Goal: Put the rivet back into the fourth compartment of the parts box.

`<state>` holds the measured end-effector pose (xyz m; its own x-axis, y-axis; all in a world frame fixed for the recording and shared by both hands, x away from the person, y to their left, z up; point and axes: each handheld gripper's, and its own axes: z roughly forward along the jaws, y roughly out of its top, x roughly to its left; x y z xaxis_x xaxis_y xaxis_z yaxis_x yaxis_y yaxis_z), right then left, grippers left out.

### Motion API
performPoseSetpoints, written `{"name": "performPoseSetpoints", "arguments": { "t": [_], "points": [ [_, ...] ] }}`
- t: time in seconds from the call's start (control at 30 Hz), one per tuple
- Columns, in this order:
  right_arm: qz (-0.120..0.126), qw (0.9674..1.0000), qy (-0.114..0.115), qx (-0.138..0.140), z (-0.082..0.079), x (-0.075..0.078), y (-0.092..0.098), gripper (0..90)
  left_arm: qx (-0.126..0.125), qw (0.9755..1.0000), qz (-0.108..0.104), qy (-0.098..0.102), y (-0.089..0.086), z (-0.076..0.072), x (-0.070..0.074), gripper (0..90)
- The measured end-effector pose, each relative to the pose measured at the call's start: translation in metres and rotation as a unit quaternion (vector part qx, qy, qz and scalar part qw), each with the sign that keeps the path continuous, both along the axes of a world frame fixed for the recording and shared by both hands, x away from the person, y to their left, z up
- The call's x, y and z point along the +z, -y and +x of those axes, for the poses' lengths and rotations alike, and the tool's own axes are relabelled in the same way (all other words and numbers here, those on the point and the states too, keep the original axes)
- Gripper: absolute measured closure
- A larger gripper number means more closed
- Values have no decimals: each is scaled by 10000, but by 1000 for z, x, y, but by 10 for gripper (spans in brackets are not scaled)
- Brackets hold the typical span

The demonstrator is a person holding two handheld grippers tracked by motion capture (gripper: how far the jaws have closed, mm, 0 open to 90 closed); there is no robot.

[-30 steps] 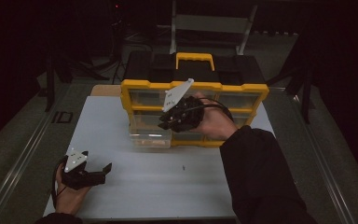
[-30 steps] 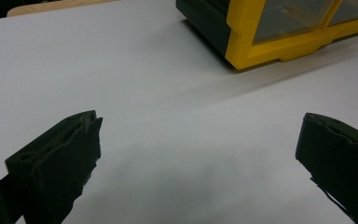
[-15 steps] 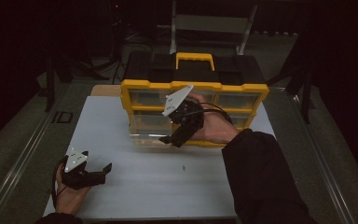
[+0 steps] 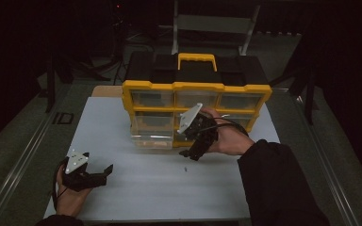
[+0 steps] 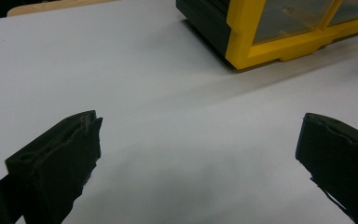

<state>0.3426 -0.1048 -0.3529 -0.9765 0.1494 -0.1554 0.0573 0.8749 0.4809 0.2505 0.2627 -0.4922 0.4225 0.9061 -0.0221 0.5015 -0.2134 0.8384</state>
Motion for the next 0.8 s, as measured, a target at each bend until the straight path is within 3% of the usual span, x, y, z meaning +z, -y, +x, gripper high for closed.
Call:
{"name": "performPoseSetpoints", "arguments": {
  "t": [0.27, 0.4, 0.57, 0.63, 0.67, 0.8],
  "points": [
    [-488, 9987, -135, -3, -3, -32, 10, 148, -4, 10000, 10, -8, 0, 0, 0, 5],
    [-660, 9973, -327, -6, -6, -57, 11, 151, 1, 10000, 13, -15, 0, 0, 0, 5],
    [-716, 9966, -413, 0, -8, -75, 10, 156, -6, 10000, 13, -15, 0, 0, 0, 5],
    [-663, 9969, -393, 138, -6, -84, 9, 164, -9, 10000, 18, -15, 0, 0, 0, 5],
    [-809, 9947, -616, -163, -10, -87, 8, 174, -10, 10000, 19, -18, 0, 0, 0, 5],
    [-926, 9927, -755, -155, -10, -106, 5, 235, -11, 10000, 19, -14, 0, 0, 0, 4]
  ]
}}
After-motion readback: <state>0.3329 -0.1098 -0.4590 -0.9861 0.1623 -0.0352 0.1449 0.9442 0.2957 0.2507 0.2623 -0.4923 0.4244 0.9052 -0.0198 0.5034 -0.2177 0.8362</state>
